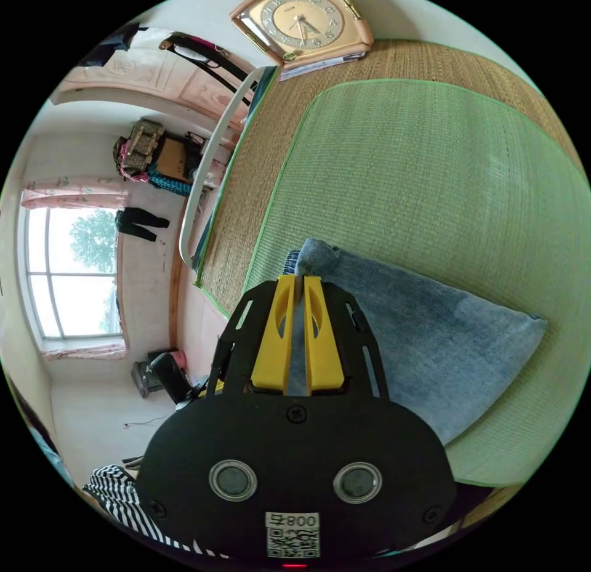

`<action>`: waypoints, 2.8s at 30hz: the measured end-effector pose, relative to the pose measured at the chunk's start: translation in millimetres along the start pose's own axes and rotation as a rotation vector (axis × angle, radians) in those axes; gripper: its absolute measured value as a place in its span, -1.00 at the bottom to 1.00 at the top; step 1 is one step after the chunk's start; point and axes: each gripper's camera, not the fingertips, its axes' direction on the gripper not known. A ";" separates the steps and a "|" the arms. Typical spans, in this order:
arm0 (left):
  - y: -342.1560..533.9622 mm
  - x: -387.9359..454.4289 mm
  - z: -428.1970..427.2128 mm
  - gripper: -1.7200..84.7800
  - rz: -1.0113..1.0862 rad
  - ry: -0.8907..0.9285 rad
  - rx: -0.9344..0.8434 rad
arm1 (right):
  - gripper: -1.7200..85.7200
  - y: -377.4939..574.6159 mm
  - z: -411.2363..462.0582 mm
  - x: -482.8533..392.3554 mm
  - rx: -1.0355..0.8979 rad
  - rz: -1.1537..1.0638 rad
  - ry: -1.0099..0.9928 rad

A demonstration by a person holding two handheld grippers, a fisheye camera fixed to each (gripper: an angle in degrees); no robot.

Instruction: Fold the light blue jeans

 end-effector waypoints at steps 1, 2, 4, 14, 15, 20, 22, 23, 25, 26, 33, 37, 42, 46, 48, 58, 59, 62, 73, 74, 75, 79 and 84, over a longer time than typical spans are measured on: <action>-3.1 -12.2 -4.1 -0.88 -0.020 0.009 0.003 | -0.90 -5.4 7.5 -3.8 -0.009 -0.004 0.008; -6.0 -23.5 -8.4 -0.88 -0.036 0.009 0.009 | -0.90 -7.9 11.2 -5.1 -0.012 -0.003 0.008; -10.2 -38.8 -13.9 -0.88 -0.056 0.010 0.014 | -0.89 -17.8 25.0 -9.0 -0.023 0.003 0.000; -27.0 -111.9 -36.7 -0.87 -0.155 0.011 0.028 | -0.80 -51.2 70.6 -25.2 -0.091 -0.046 0.001; -27.5 -115.5 -37.8 -0.87 -0.162 0.018 0.032 | -0.79 -53.6 73.0 -27.3 -0.093 -0.058 -0.003; -29.4 -136.1 -47.7 -0.87 -0.190 0.039 0.046 | -0.80 -55.7 75.2 -44.3 -0.102 -0.176 0.009; -29.0 -139.3 -52.4 -0.87 -0.192 0.035 0.055 | -0.86 -52.5 71.1 -55.3 -0.094 -0.250 0.014; -28.4 -140.7 -56.0 -0.88 -0.194 0.029 0.063 | -0.88 -51.6 70.2 -57.4 -0.089 -0.263 0.025; -26.9 -140.5 -61.1 -0.89 -0.184 0.008 0.072 | -0.93 -49.2 68.5 -65.0 -0.055 -0.301 0.072; -25.8 -138.1 -64.0 -0.90 -0.168 -0.020 0.070 | -0.93 -49.3 69.3 -67.2 -0.049 -0.315 0.082; -15.7 -106.3 -77.3 -0.95 -0.011 -0.139 0.107 | -0.95 -59.4 115.4 -98.0 -0.104 -0.457 0.336; -27.6 -89.3 -59.7 -0.95 0.099 -0.196 0.043 | -0.95 -54.5 136.7 -109.6 -0.092 -0.509 0.447; -38.5 -98.5 -27.3 -0.95 0.071 -0.329 -0.106 | -0.95 -55.5 142.2 -112.4 -0.104 -0.540 0.470; -32.2 -92.0 -32.6 -0.94 0.077 -0.292 -0.076 | -0.95 -63.7 125.3 -101.9 -0.121 -0.511 0.346; -28.6 -82.7 -41.3 -0.93 0.102 -0.319 -0.033 | -0.94 -63.6 110.9 -94.2 -0.101 -0.506 0.272; -31.7 -69.0 -42.6 -0.79 0.082 -0.536 -0.017 | -0.79 -88.1 90.9 -44.5 -0.110 -0.425 0.214; -29.8 -69.2 -39.9 -0.81 0.071 -0.515 -0.022 | -0.79 -89.7 93.3 -42.4 -0.124 -0.425 0.208; -24.0 -67.5 -44.1 -0.85 0.040 -0.446 0.005 | -0.81 -94.8 99.4 -33.6 -0.166 -0.411 0.195; 3.6 -43.1 -39.2 -0.92 0.010 -0.497 0.041 | -0.94 -93.0 93.5 -27.5 -0.192 -0.434 0.141; 5.6 -41.2 -40.7 -0.92 0.000 -0.474 0.053 | -0.94 -93.6 94.6 -24.6 -0.195 -0.422 0.133; 6.4 -38.9 -41.4 -0.92 0.001 -0.470 0.056 | -0.94 -94.2 93.2 -20.3 -0.192 -0.404 0.115; 15.2 -9.1 -45.8 -0.93 0.071 -0.518 0.111 | -0.95 -83.8 72.9 -15.8 -0.127 -0.417 0.117; 25.3 22.4 -25.1 -0.95 0.239 -0.472 0.056 | -0.96 -66.1 48.0 -8.5 -0.015 -0.396 0.050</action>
